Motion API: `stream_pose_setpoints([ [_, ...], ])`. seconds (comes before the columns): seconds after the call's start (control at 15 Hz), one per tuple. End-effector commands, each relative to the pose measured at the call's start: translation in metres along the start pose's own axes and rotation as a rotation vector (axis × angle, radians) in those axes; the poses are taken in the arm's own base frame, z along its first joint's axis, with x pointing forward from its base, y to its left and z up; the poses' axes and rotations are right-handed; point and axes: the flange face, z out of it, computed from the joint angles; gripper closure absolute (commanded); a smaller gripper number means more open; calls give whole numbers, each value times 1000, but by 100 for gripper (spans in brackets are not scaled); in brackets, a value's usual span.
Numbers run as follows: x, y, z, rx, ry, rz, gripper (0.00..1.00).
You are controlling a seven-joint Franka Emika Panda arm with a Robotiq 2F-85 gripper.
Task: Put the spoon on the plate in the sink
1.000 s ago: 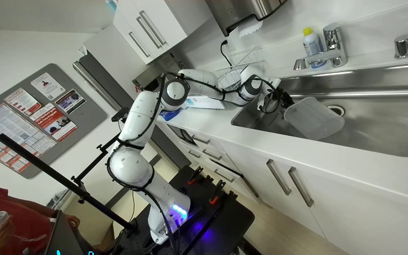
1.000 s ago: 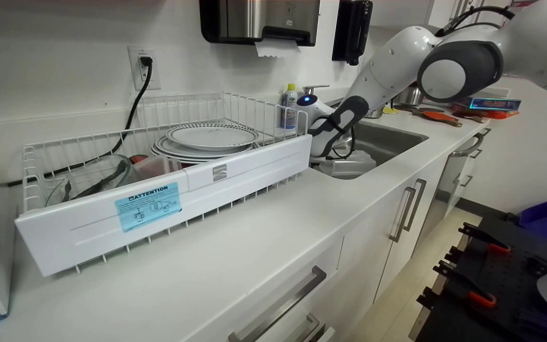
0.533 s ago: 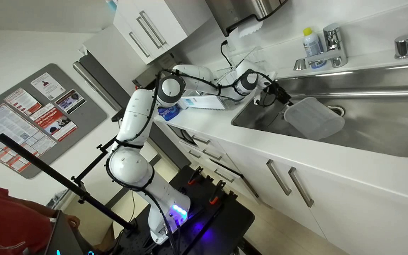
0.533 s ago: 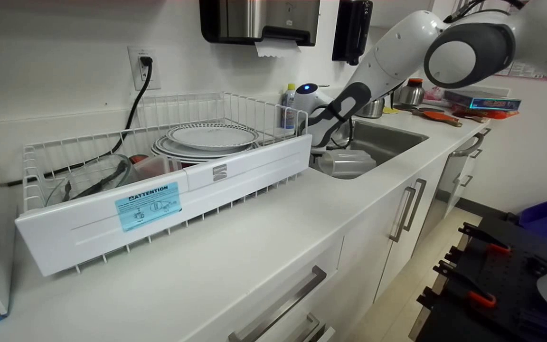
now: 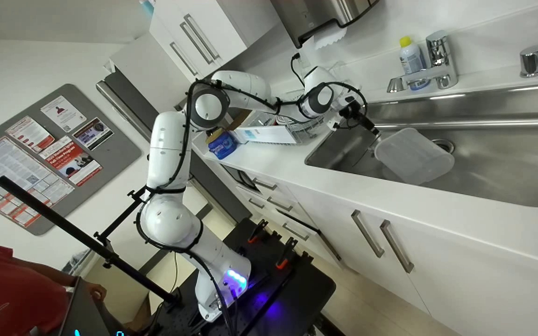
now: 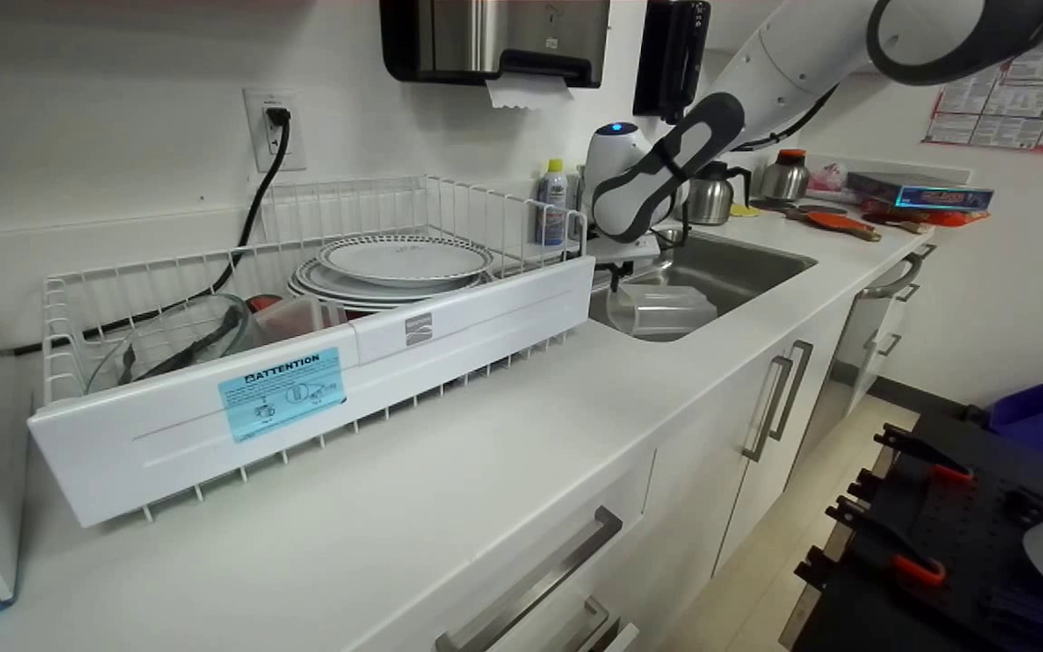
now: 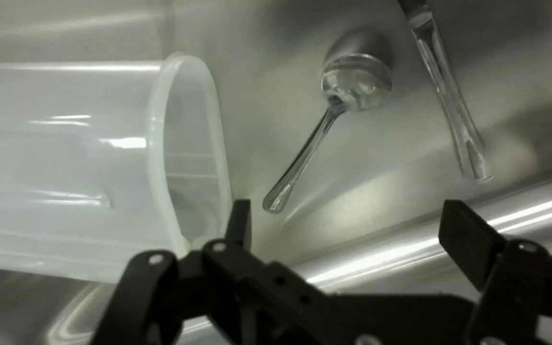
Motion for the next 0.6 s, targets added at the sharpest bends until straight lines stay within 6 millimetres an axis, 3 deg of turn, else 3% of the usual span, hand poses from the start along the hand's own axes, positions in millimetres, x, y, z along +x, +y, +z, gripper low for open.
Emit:
stream_pose_setpoints([
  [0.0, -24, 15, -36, 62, -57, -132, 0],
  [0.53, -55, 41, -79, 116, -99, -273, 0],
])
